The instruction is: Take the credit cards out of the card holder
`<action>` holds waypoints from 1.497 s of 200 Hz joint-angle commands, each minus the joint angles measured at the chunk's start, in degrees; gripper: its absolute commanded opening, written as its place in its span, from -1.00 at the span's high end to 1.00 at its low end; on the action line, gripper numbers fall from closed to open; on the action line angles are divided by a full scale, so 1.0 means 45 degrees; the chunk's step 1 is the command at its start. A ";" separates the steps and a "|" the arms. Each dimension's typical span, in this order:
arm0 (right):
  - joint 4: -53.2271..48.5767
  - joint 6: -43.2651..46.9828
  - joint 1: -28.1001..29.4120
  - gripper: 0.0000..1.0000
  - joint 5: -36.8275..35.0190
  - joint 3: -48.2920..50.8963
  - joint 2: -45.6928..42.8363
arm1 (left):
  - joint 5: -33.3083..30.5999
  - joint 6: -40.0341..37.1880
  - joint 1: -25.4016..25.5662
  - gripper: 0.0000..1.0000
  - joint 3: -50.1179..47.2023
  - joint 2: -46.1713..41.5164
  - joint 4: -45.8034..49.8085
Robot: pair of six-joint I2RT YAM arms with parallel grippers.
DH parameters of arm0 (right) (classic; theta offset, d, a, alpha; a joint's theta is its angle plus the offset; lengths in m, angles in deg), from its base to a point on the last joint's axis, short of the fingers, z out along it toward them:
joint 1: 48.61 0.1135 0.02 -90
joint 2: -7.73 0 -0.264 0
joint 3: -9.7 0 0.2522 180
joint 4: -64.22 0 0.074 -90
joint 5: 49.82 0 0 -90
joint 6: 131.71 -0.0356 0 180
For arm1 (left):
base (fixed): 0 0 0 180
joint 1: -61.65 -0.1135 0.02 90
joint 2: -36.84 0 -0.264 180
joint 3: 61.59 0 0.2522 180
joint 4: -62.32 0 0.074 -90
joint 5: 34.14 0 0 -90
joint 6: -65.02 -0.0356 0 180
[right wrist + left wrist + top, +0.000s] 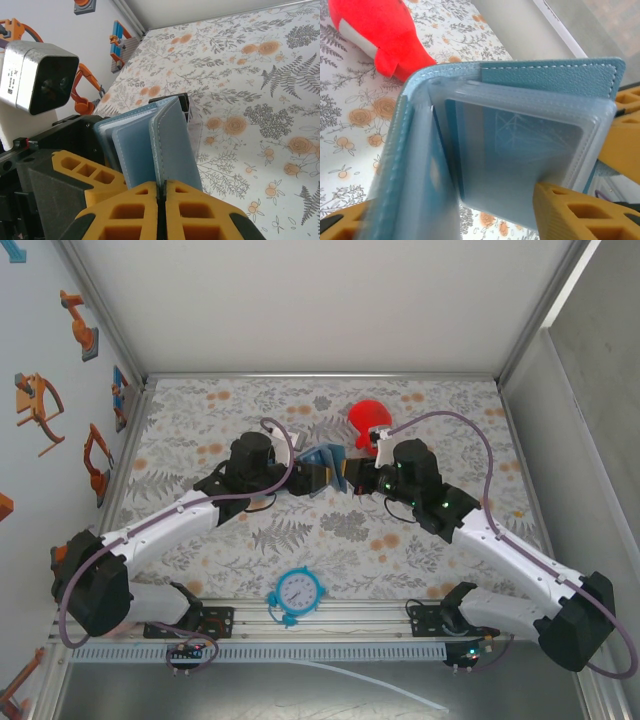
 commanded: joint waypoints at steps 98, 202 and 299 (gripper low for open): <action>-0.0513 0.1137 0.0109 0.13 0.0117 -0.0484 -0.0287 | -0.0570 0.0443 -0.0017 0.94 -0.0024 -0.1284 0.0261; -0.0178 0.2321 0.0278 -0.57 0.1733 -0.0356 0.0442 | -0.0387 0.1143 -0.0074 1.00 0.0008 -0.1492 0.0601; -0.0613 0.2434 0.0499 -0.40 0.0372 -0.0529 0.0886 | 0.0233 0.1090 -0.0079 1.00 0.0008 -0.1491 0.0341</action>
